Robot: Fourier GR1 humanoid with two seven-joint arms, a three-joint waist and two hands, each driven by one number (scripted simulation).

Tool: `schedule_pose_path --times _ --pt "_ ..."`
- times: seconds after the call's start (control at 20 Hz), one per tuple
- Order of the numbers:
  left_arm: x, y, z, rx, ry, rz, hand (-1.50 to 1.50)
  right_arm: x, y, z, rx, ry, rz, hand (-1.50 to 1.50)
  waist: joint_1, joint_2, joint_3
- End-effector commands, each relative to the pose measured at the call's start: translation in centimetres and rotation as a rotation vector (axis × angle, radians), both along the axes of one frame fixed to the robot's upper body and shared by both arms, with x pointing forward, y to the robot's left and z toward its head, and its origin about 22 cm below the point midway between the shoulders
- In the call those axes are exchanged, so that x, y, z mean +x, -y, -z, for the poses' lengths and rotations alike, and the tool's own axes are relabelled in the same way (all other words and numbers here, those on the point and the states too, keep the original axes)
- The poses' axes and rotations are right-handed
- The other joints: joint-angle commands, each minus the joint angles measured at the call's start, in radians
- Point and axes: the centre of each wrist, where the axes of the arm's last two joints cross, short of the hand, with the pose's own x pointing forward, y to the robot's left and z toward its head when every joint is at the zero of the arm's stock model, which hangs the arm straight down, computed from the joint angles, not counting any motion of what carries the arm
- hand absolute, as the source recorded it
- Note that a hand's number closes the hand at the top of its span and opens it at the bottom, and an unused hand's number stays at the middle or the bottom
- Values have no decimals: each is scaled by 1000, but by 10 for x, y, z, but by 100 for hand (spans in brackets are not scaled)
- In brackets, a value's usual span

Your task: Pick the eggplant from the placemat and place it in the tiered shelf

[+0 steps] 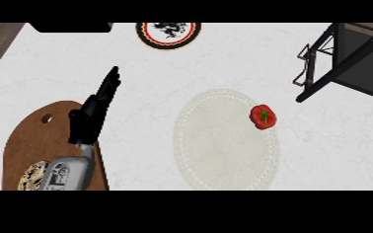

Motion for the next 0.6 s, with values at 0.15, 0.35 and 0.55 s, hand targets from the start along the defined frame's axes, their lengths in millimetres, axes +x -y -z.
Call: schedule_pose_path --times 0.15,0.35,0.55 --pt "-3 11 8 1 -9 12 0 -12 -7 -30 84 131 -92 -150 3 0 1" --pt "-10 9 -6 2 2 17 0 -16 -3 -23 118 125 -163 -150 5 0 1" --pt "-15 19 10 1 -10 9 0 -22 -12 -43 129 198 -177 -150 6 0 1"
